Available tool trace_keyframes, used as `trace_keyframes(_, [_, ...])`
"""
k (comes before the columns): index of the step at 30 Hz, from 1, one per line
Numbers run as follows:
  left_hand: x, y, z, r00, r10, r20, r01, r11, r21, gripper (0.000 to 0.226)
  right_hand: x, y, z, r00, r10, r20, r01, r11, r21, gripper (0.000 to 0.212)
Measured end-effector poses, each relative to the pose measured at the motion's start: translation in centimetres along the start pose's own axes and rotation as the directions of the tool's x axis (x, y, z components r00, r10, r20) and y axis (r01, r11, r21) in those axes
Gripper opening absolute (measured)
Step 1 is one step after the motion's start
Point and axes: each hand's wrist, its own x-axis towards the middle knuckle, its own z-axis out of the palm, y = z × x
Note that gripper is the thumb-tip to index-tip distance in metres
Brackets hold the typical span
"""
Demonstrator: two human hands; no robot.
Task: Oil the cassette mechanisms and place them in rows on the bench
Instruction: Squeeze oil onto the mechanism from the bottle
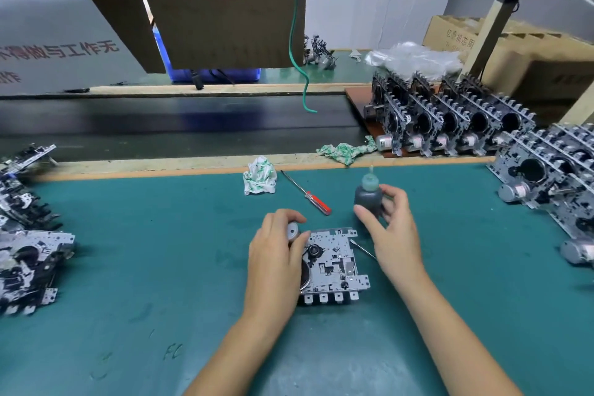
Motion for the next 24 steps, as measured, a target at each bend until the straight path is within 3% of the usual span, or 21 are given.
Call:
trace_keyframes(4, [-0.1,0.1,0.0,0.999,-0.005,0.033,0.003,0.999,0.038,0.02,0.4,1.5,0.2,0.994,0.075,0.079,-0.064,0.989,-0.132,0.034])
trace_keyframes(6, [0.0,0.0,-0.1,0.998,-0.03,0.047,0.028,0.999,0.032,0.023,0.3,1.0,0.3,0.996,0.076,0.041,-0.07,0.989,-0.132,0.04])
trace_keyframes(8, [0.3,-0.1,-0.3,0.994,-0.096,0.054,0.098,0.995,-0.03,0.027,-0.2,-0.2,-0.1,0.989,-0.076,-0.127,0.058,0.988,-0.143,0.045])
trace_keyframes(10, [0.6,-0.3,-0.6,0.983,-0.163,0.084,0.172,0.978,-0.114,0.031,-1.0,-1.6,-0.9,0.925,-0.319,-0.208,0.271,0.935,-0.229,0.041])
trace_keyframes(11, [0.8,-0.5,-0.9,0.976,-0.186,0.11,0.201,0.967,-0.155,0.032,-1.4,-2.3,-1.4,0.916,-0.38,-0.128,0.344,0.909,-0.236,0.038])
trace_keyframes(13, [1.1,-1.0,-1.4,0.957,-0.21,0.201,0.255,0.94,-0.227,0.031,-2.1,-3.5,-1.8,0.909,-0.319,0.267,0.382,0.894,-0.233,0.043])
trace_keyframes(15, [1.4,-1.5,-2.1,0.936,-0.18,0.303,0.268,0.921,-0.283,0.026,-2.5,-3.7,-1.6,0.739,-0.119,0.663,0.501,0.755,-0.424,0.089])
trace_keyframes(16, [1.6,-1.7,-2.3,0.928,-0.147,0.341,0.254,0.922,-0.293,0.023,-2.4,-3.3,-1.5,0.658,-0.031,0.752,0.582,0.655,-0.482,0.11])
trace_keyframes(18, [1.8,-2.0,-2.7,0.919,-0.087,0.385,0.218,0.926,-0.309,0.019,-2.1,-3.0,-1.2,0.597,0.056,0.8,0.673,0.508,-0.538,0.124])
trace_keyframes(20, [1.8,-2.1,-2.9,0.92,-0.041,0.39,0.171,0.937,-0.305,0.017,-1.7,-3.3,-0.9,0.606,0.055,0.793,0.71,0.411,-0.572,0.116])
trace_keyframes(24, [1.3,-2.4,-3.4,0.932,-0.022,0.362,0.143,0.94,-0.311,0.023,-1.7,-4.4,0.0,0.6,0.05,0.798,0.733,0.364,-0.574,0.09])
